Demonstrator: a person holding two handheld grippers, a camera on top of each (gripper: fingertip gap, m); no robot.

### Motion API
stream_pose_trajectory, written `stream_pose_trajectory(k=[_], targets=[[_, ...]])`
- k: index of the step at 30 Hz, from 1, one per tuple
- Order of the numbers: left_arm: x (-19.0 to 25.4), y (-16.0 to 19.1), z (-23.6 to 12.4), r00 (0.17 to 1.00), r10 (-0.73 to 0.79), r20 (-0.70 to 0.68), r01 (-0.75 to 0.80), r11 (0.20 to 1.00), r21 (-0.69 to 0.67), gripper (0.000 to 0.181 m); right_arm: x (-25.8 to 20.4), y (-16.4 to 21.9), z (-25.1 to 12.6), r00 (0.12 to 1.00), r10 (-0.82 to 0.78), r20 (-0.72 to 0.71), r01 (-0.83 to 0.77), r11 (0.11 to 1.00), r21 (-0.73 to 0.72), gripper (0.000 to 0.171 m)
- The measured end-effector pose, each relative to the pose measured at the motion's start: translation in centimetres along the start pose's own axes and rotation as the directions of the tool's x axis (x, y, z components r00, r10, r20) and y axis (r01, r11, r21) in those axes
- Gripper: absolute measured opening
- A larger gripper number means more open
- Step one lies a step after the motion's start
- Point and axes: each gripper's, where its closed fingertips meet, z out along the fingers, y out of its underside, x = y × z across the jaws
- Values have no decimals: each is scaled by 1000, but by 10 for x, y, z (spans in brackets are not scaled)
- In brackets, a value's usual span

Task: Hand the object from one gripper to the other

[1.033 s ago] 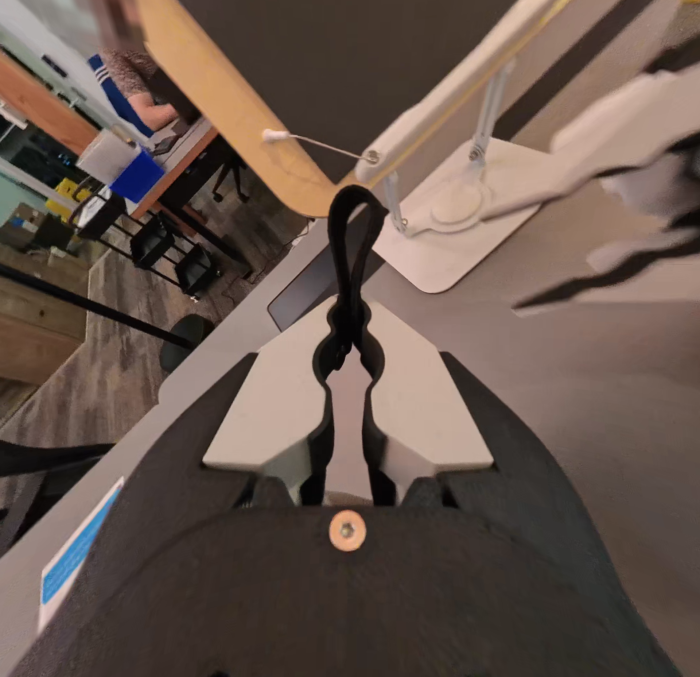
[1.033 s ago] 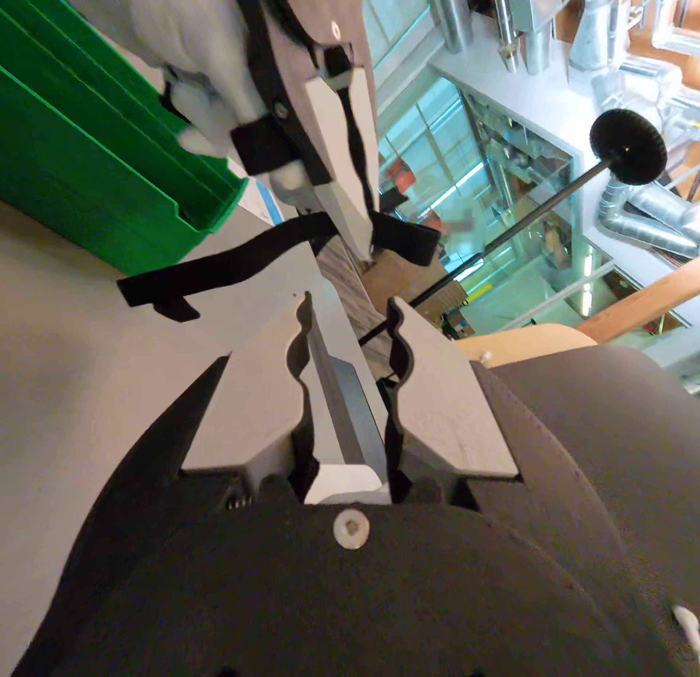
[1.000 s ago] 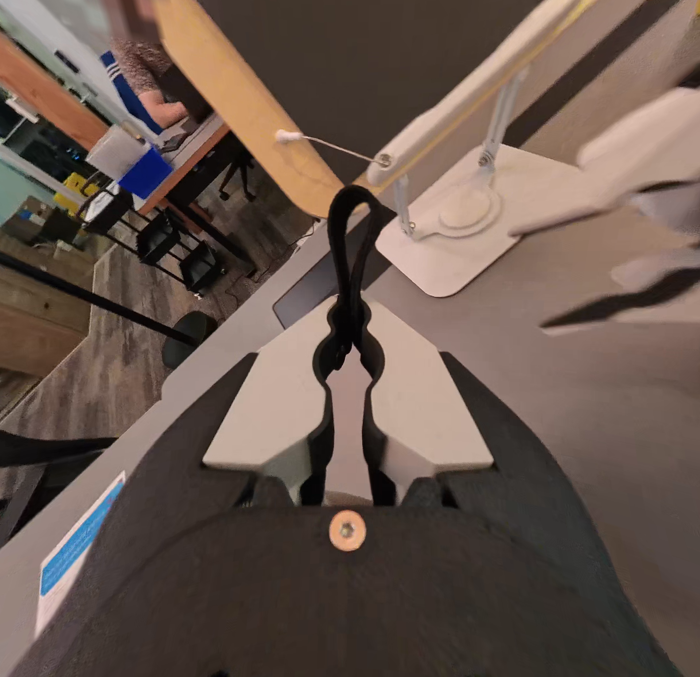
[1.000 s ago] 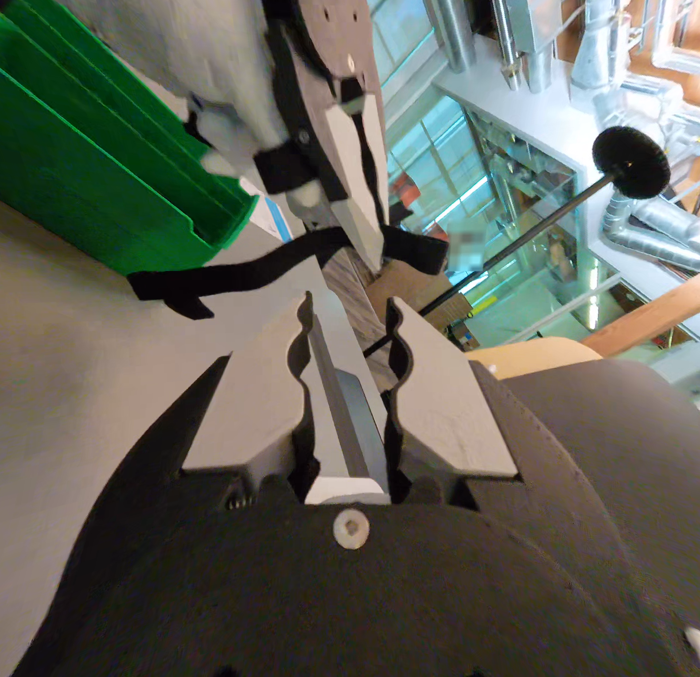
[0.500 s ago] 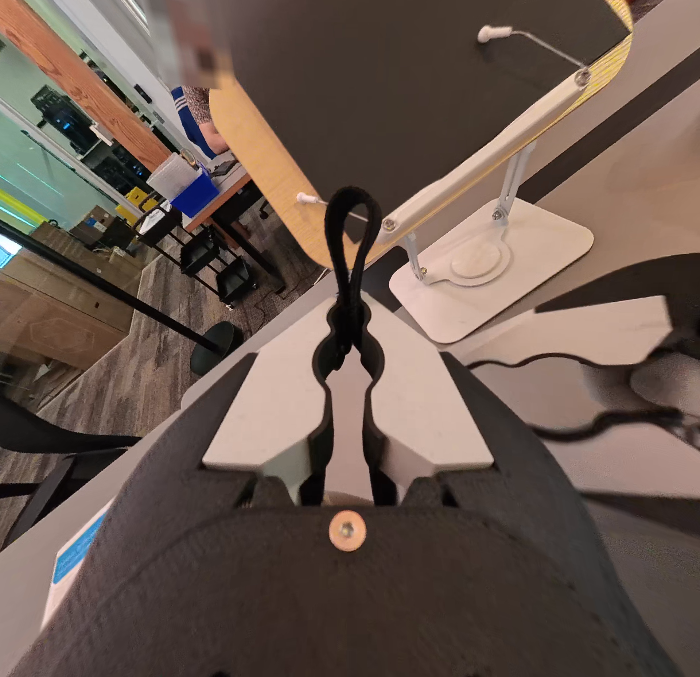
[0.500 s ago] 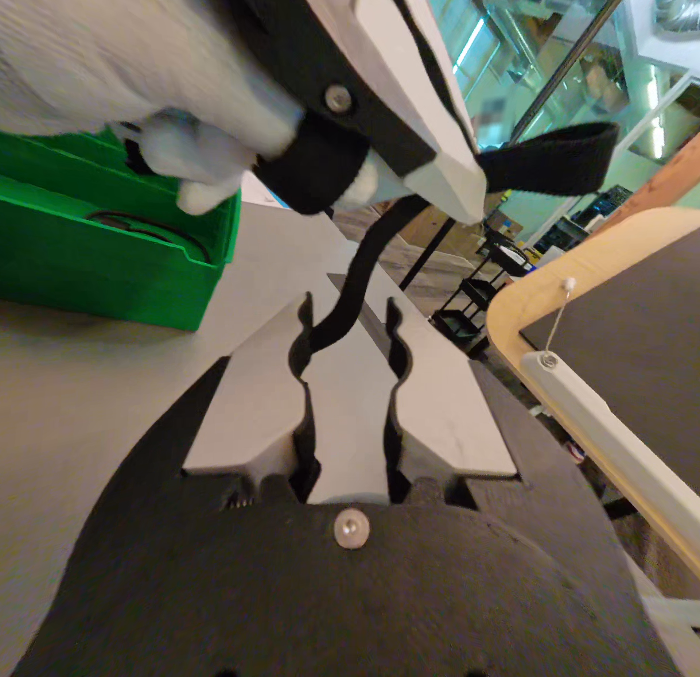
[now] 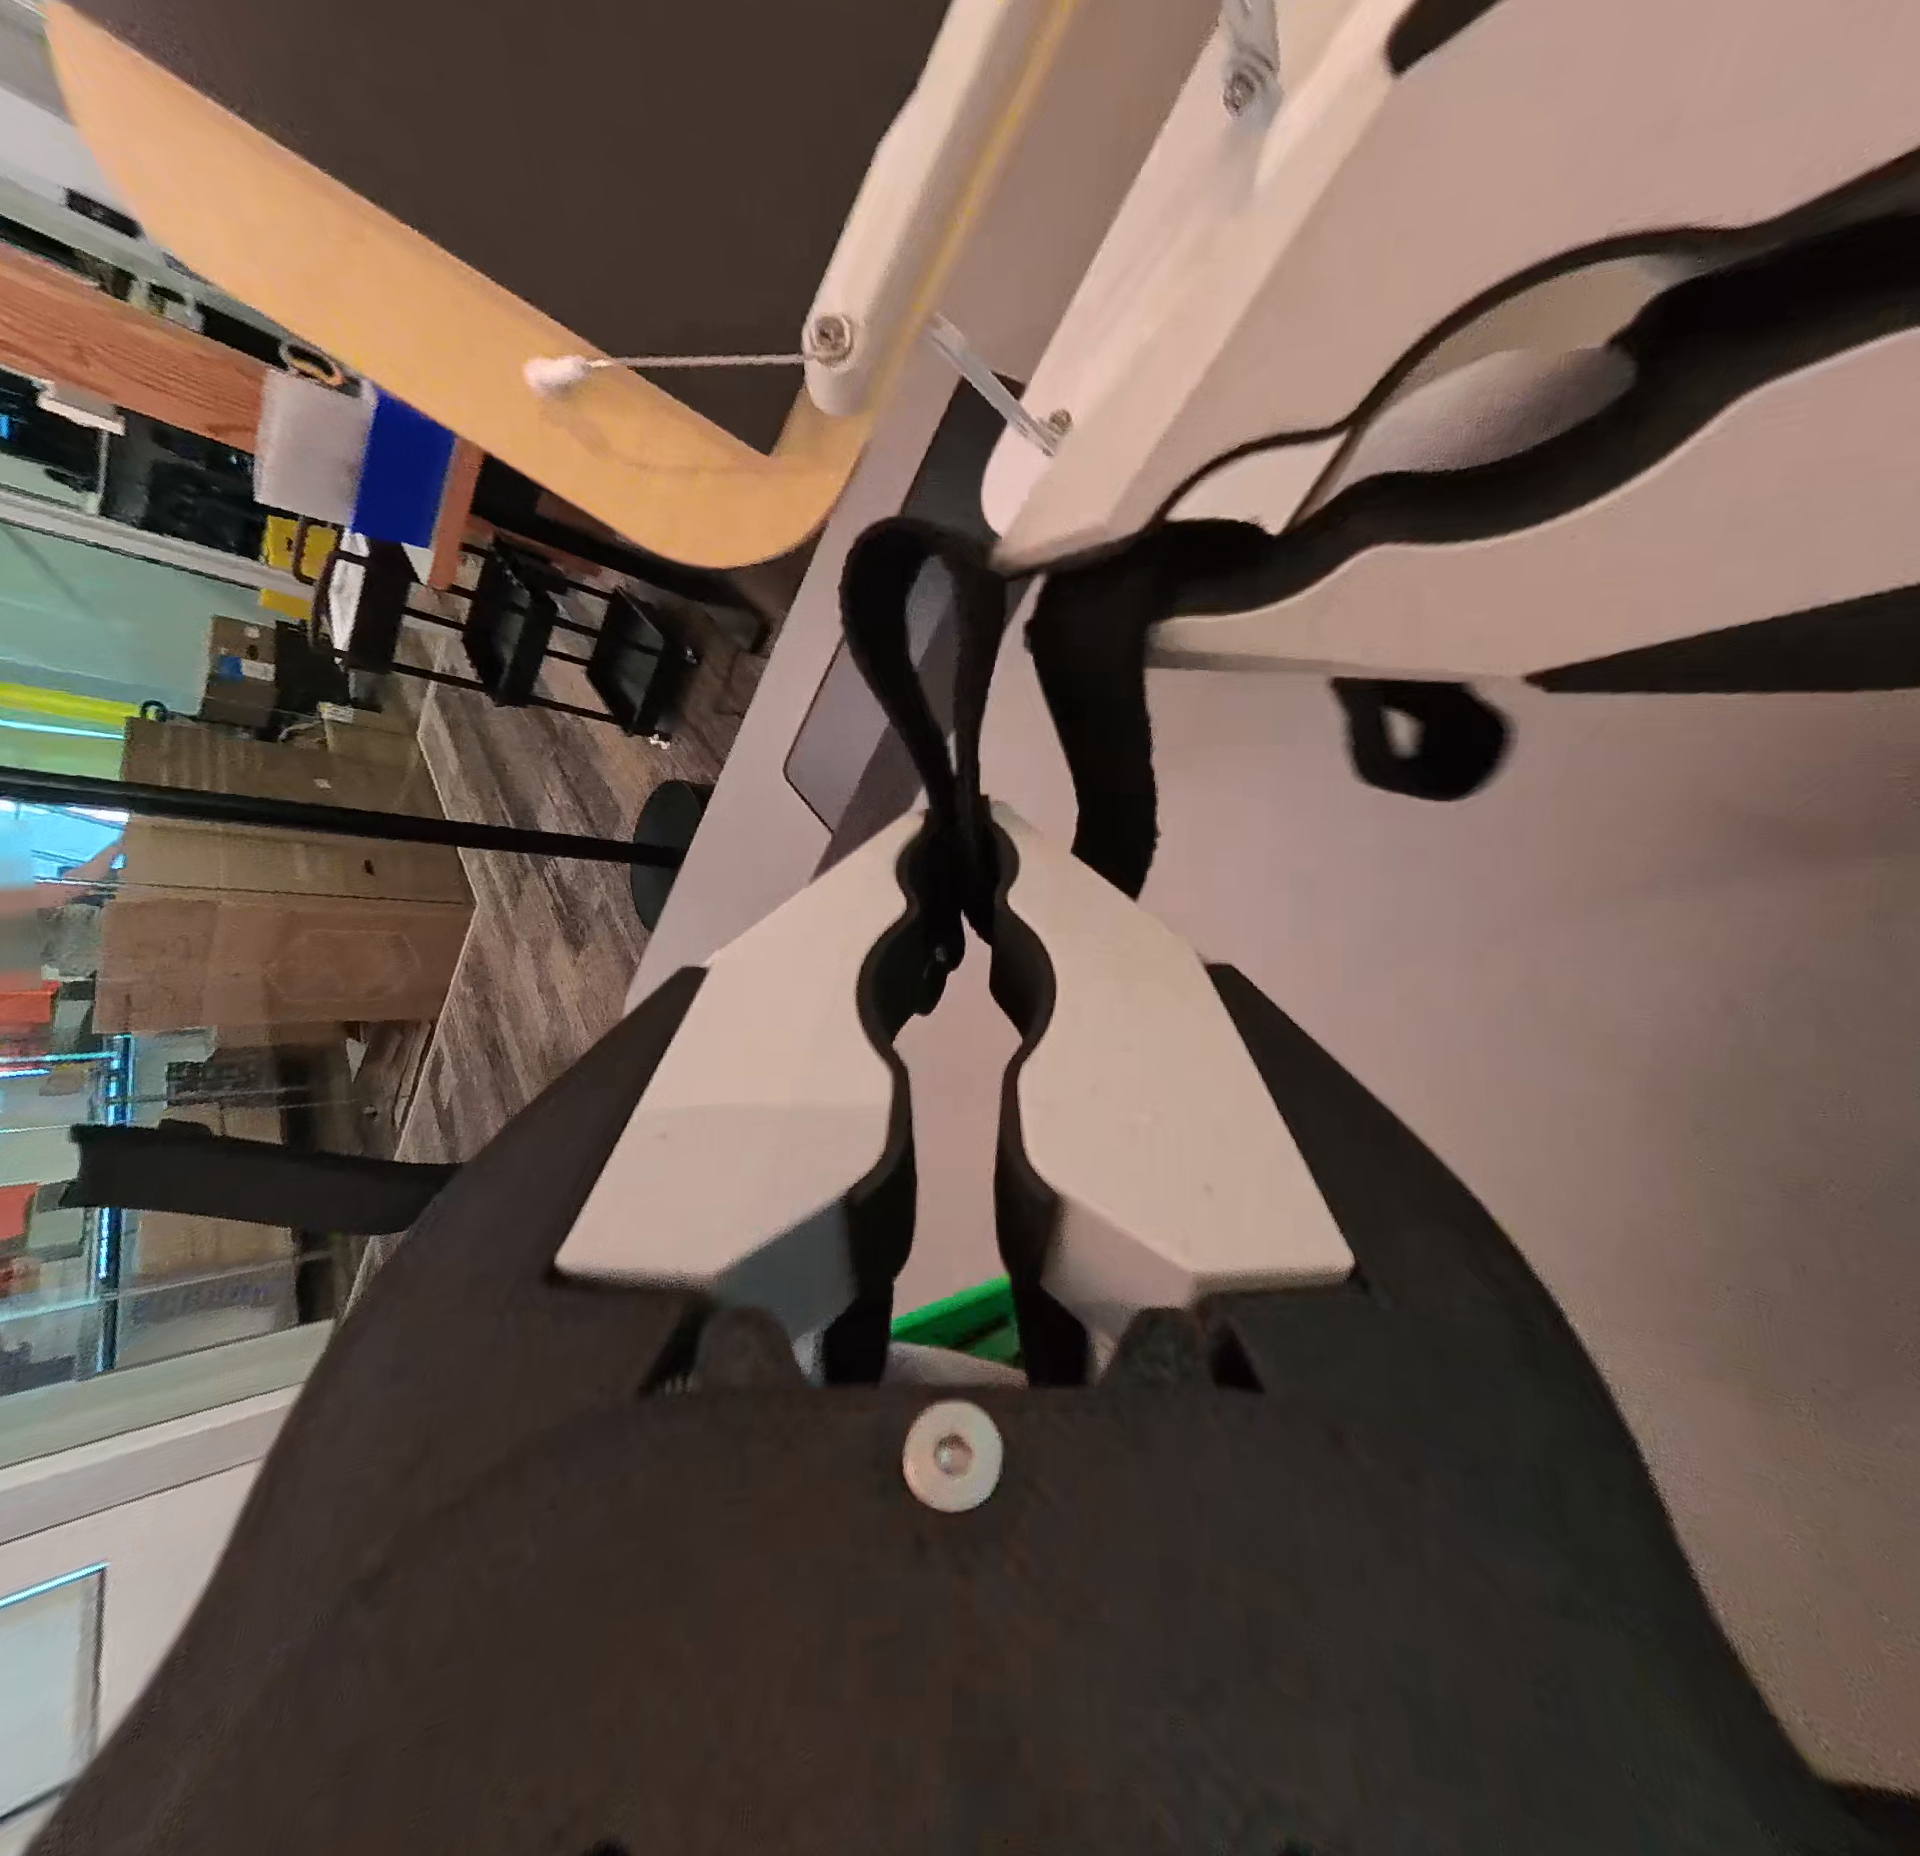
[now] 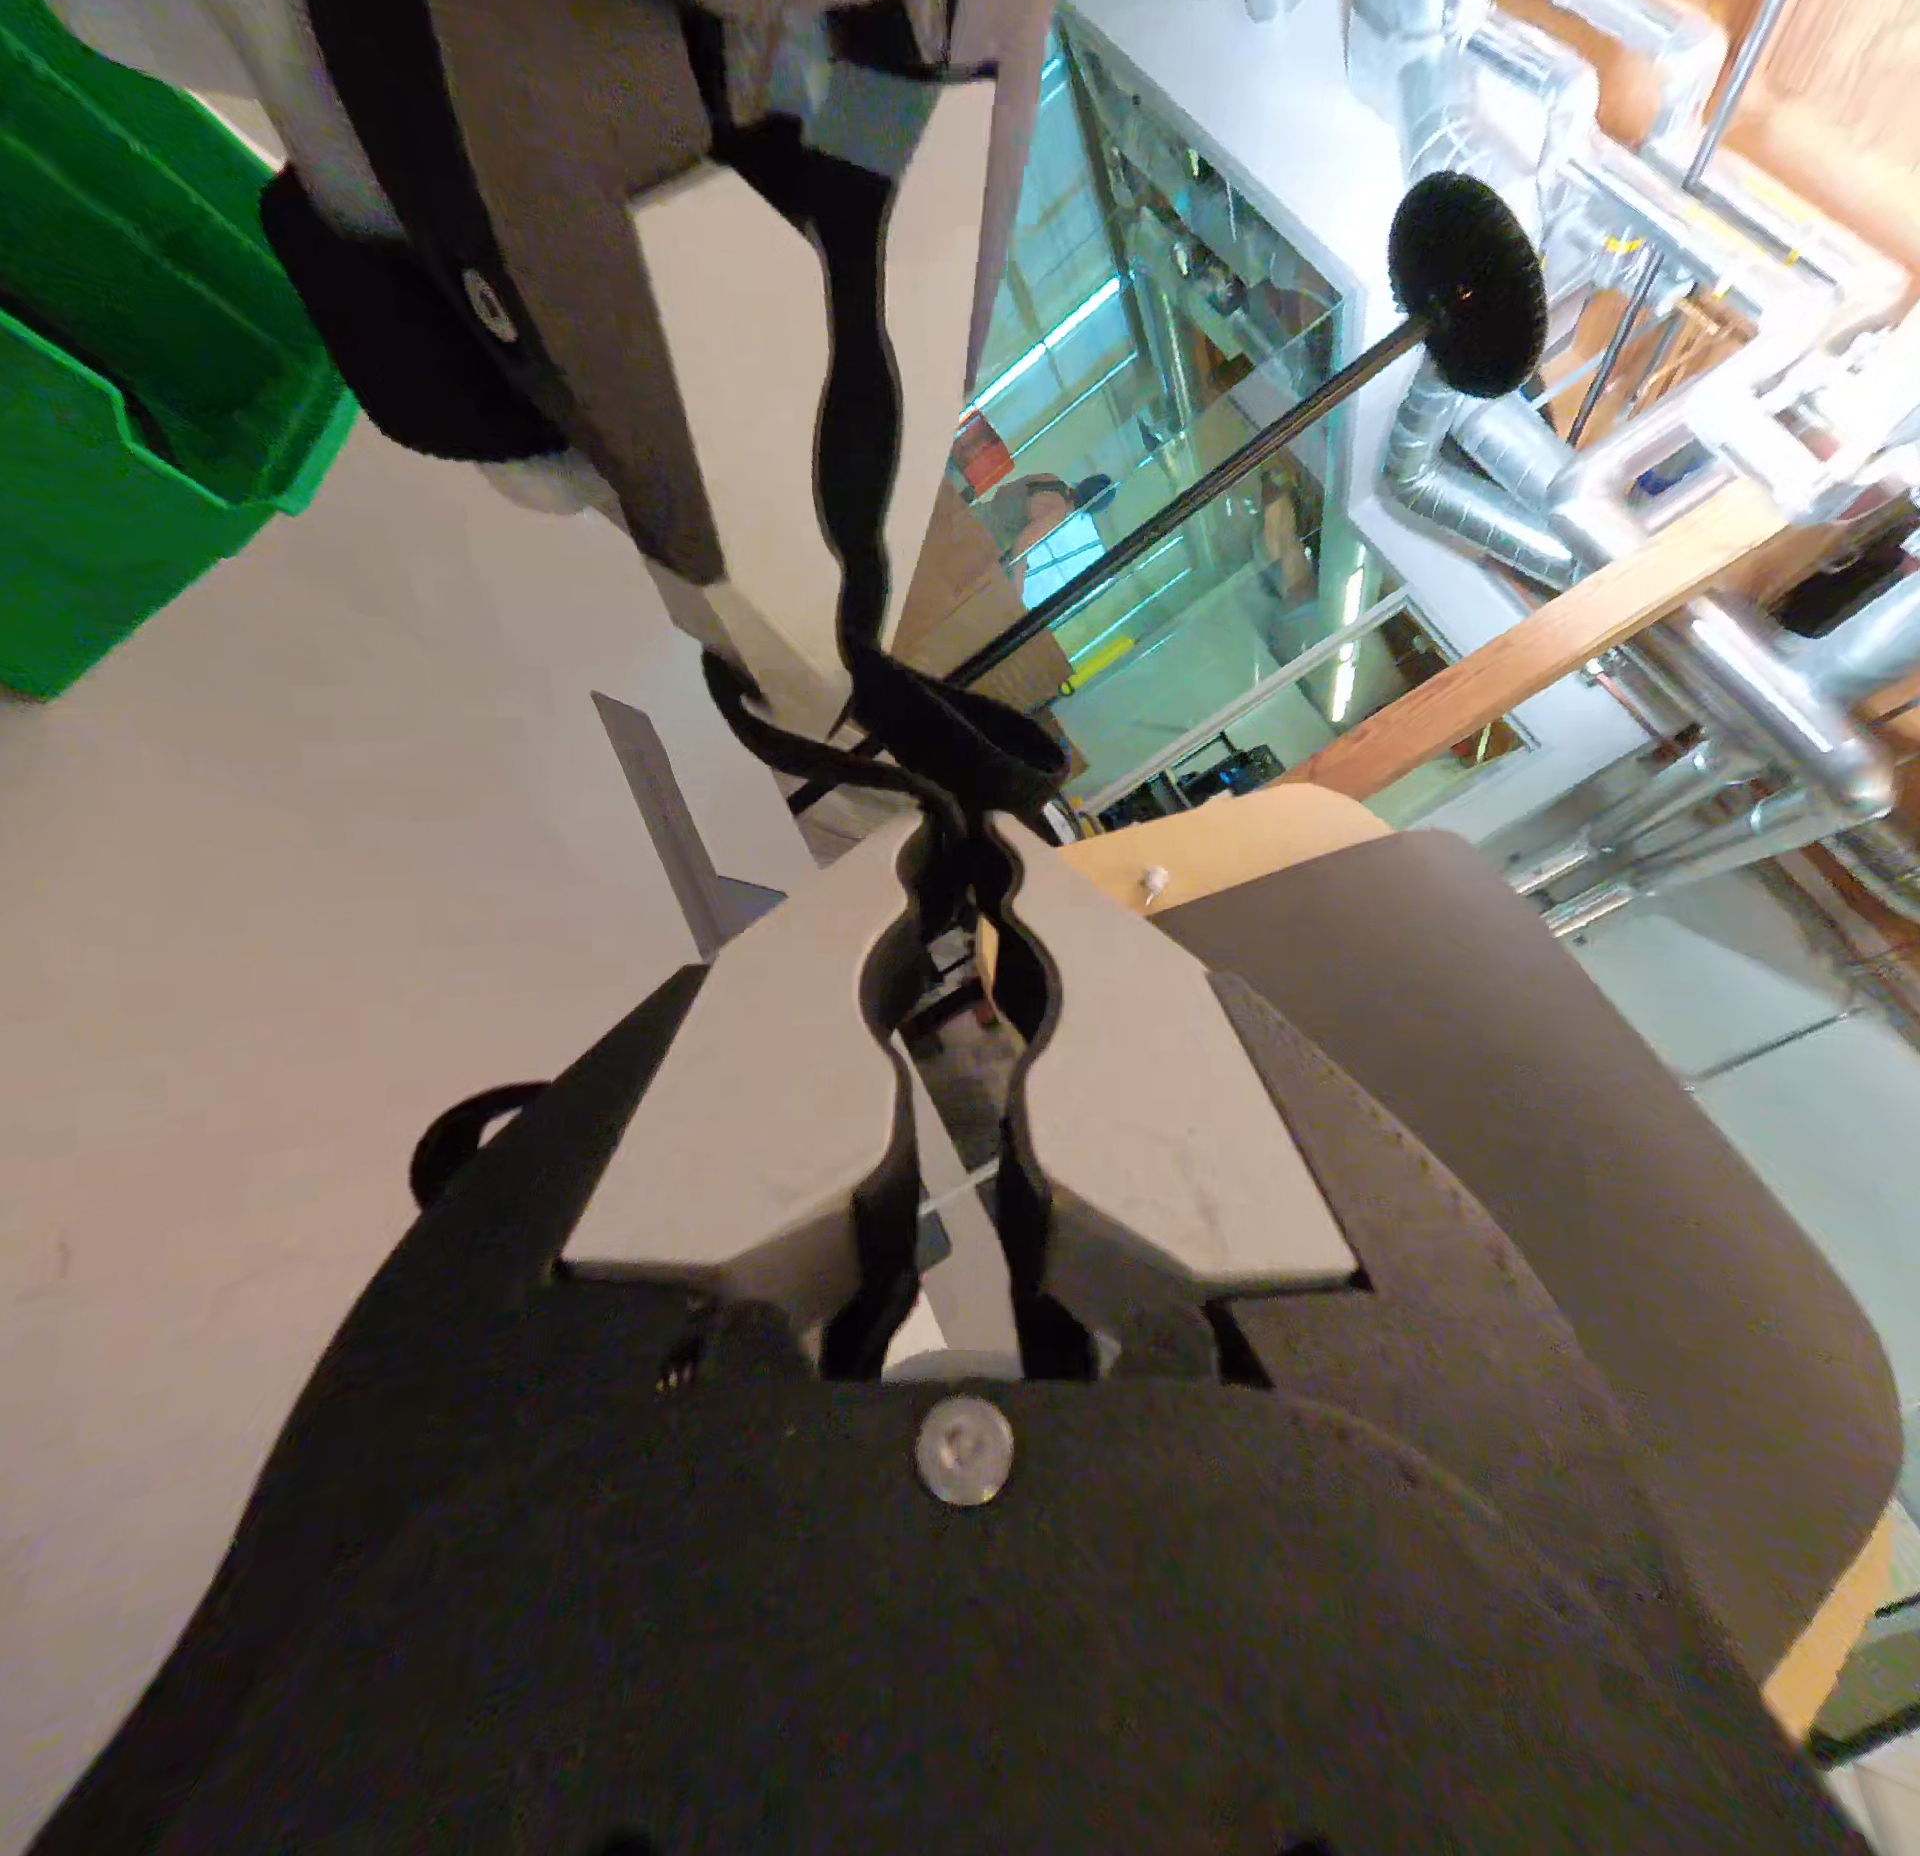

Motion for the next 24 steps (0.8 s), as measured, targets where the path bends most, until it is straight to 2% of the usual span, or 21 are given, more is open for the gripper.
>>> stream_pose_trajectory(k=[2,5,9,13,14,16,17,21,23,24], targets=[[4,5,3,1000,7,-16,-8,1000,-29,3,2,-2,0,997,-59,-57,58,998,-5,22],[9,9,6,999,26,-33,-28,999,-45,3,-3,-1,3,994,-90,-67,89,996,-13,31],[13,12,5,983,186,-1,-186,980,-78,3,-11,6,8,993,-117,-30,115,992,-42,59],[17,11,7,909,413,49,-405,907,-116,2,-27,10,8,987,-148,69,152,988,-41,47],[18,10,7,901,431,51,-423,899,-114,2,-31,11,8,982,-169,86,172,984,-35,41],[20,10,8,883,467,47,-459,880,-119,2,-39,10,6,974,-189,121,193,981,-23,14],[18,9,7,875,481,57,-472,873,-123,2,-40,9,6,973,-195,122,199,980,-20,8],[17,5,4,895,443,48,-439,896,-66,7,-38,7,5,982,-143,121,144,990,-5,4],[15,0,-4,919,393,42,-393,920,-12,16,-35,5,4,988,-104,115,104,995,14,5],[8,-3,-11,931,360,68,-361,933,3,27,-32,7,4,991,-63,116,62,998,11,5]])
